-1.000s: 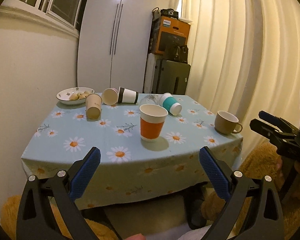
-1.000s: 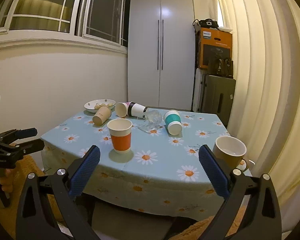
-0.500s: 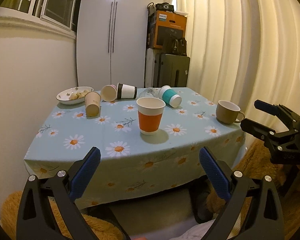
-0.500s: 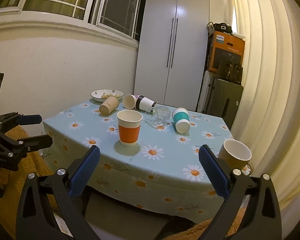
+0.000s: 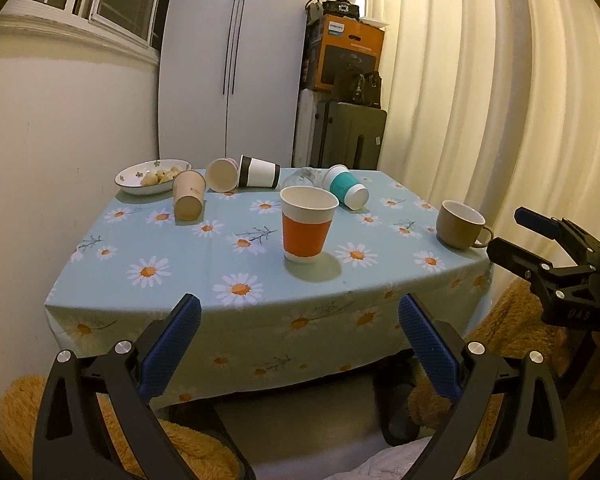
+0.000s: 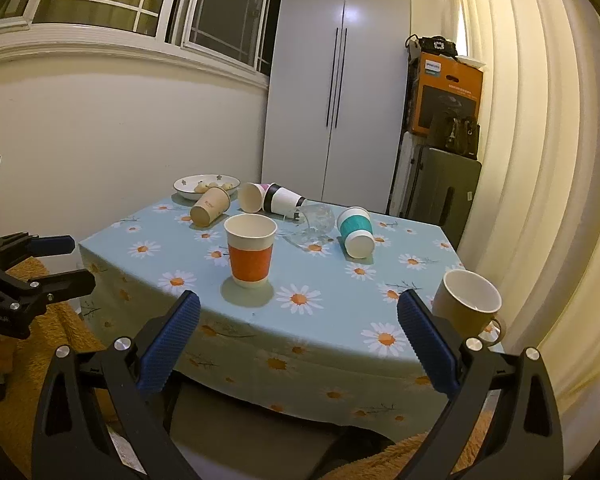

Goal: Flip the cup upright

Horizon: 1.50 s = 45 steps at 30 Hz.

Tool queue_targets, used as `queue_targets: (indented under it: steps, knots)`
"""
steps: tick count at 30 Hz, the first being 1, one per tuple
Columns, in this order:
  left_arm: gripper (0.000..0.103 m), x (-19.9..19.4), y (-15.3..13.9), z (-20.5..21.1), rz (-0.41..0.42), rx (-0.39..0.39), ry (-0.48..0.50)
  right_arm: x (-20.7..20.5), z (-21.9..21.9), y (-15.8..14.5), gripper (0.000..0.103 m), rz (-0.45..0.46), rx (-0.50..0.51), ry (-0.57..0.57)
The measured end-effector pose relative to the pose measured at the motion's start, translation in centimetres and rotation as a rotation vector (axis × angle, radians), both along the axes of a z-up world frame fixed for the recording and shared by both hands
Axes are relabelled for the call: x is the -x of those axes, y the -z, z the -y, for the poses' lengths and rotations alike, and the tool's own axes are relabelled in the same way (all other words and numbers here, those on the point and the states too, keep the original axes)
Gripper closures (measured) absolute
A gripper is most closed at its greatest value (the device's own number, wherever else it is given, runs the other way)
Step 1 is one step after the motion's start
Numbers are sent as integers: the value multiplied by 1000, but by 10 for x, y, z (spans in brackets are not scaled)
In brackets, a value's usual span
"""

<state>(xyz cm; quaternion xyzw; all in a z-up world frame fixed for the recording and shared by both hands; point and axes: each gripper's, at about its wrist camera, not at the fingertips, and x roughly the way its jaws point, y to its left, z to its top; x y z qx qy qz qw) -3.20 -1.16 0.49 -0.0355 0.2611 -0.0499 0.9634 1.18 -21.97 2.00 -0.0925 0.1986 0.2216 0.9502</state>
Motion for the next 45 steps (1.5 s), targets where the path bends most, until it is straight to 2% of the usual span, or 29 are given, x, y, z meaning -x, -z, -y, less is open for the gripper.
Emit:
queue_targets:
  steps: [13,45]
  knots:
    - [7,-3,3,0,-23,-1,-19,-3,5,0,5,-15,-10,22]
    - [7,-4,5,-3,-20,-2,-21,-4,4,2,5,-11,3,28]
